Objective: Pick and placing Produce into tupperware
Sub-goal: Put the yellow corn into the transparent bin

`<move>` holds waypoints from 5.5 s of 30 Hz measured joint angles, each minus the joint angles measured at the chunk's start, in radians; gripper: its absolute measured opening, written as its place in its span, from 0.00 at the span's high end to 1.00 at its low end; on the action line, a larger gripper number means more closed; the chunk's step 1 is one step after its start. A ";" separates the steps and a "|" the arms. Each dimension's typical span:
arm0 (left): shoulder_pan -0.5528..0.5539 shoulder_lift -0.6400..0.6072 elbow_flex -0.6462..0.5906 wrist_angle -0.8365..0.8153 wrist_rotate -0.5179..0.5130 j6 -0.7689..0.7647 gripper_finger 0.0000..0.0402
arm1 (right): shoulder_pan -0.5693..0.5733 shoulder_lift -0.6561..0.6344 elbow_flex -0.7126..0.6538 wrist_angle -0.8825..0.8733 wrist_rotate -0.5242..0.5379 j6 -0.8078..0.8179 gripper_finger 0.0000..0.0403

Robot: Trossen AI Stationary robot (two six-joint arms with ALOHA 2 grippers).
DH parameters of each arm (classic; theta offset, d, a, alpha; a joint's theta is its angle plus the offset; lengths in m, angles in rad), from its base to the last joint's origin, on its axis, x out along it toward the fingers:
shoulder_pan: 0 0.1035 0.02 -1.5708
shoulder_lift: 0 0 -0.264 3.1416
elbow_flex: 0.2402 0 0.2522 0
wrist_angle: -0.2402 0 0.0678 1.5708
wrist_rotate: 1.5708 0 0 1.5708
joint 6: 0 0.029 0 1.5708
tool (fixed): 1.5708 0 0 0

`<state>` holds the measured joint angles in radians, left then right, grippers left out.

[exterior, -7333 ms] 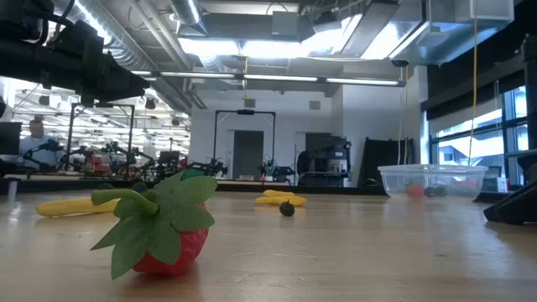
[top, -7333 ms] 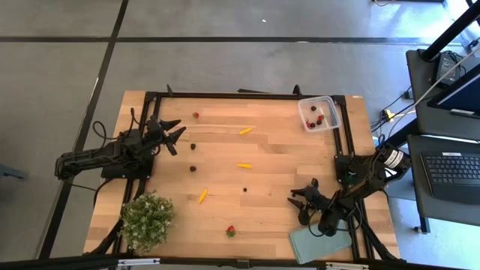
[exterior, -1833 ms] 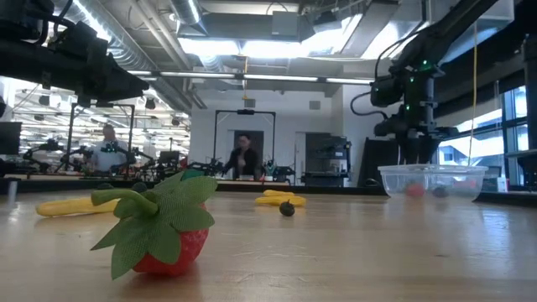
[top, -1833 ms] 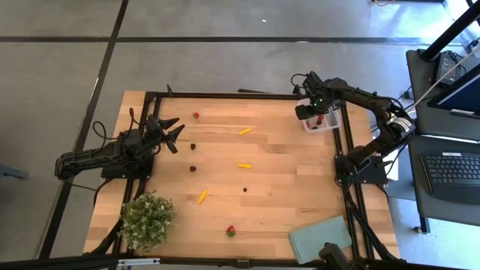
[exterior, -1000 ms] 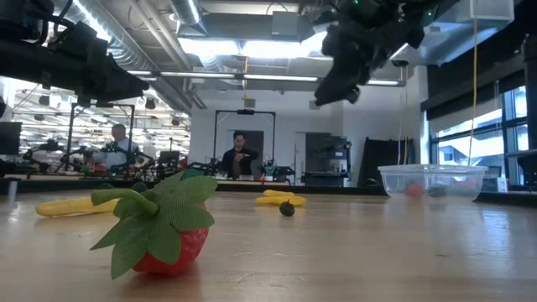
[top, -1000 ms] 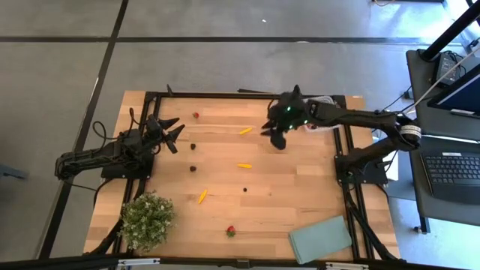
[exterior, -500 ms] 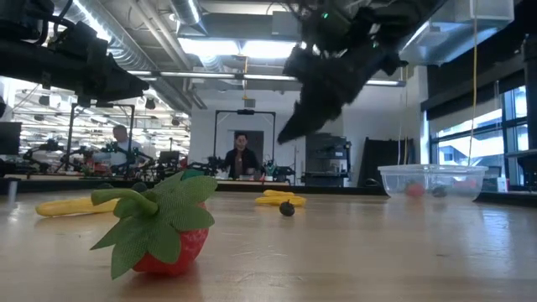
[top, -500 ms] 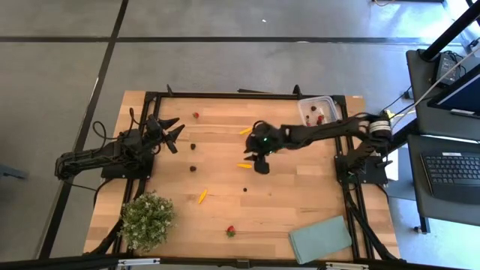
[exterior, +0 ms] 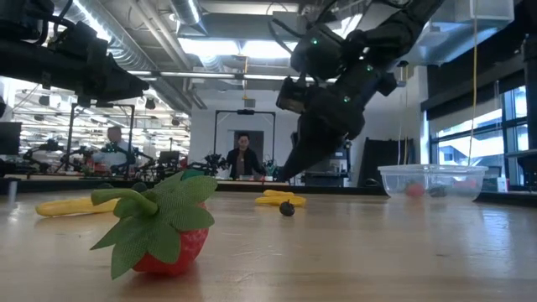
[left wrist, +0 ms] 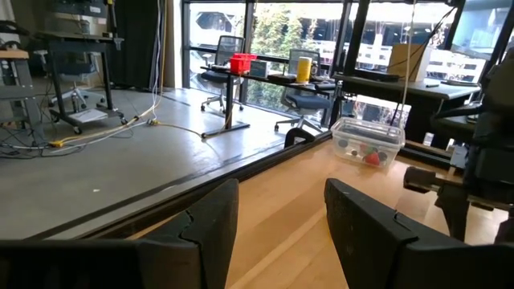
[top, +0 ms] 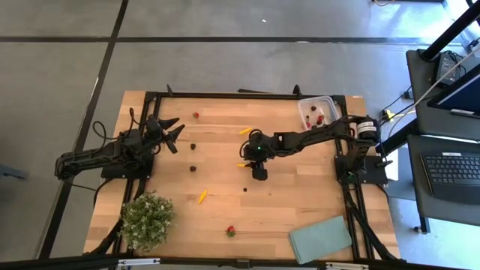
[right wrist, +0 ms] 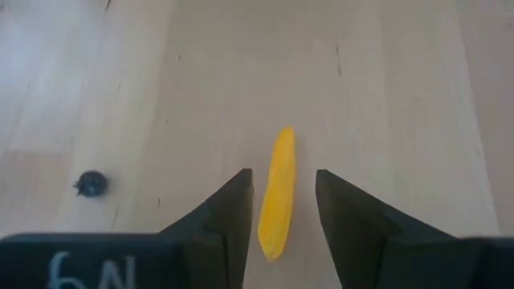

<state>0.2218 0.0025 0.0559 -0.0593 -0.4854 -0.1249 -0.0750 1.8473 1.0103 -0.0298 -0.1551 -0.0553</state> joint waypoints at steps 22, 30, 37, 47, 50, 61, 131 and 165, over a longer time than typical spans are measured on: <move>0.000 0.000 0.000 0.000 0.000 0.005 0.55 | 0.006 0.000 0.000 0.064 -0.118 0.024 0.61; 0.000 0.000 0.000 0.000 0.000 0.005 0.55 | 0.005 0.000 0.000 0.069 -0.103 0.056 0.47; 0.000 0.000 0.000 0.000 0.000 0.004 0.55 | 0.005 0.000 0.000 0.070 -0.101 0.075 0.43; 0.000 0.000 0.000 0.000 0.000 0.004 0.55 | 0.027 0.000 0.000 0.021 0.090 0.045 0.47; 0.000 0.000 0.000 0.000 0.000 0.004 0.55 | 0.050 0.000 0.000 0.019 0.102 -0.001 0.49; 0.000 0.000 0.000 0.000 0.000 -0.003 0.55 | 0.071 0.000 0.000 -0.010 0.232 -0.001 0.57; 0.000 0.000 0.000 -0.024 -0.003 0.004 0.55 | -0.591 -0.652 -0.353 -0.527 0.447 0.730 0.98; 0.000 0.000 0.000 -0.023 -0.003 0.000 0.55 | -0.601 -0.651 -0.383 0.001 -0.057 0.340 0.42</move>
<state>0.2222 0.0025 0.0559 -0.0822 -0.4885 -0.1246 -0.6763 1.1965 0.6273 -0.0287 -0.2122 0.2852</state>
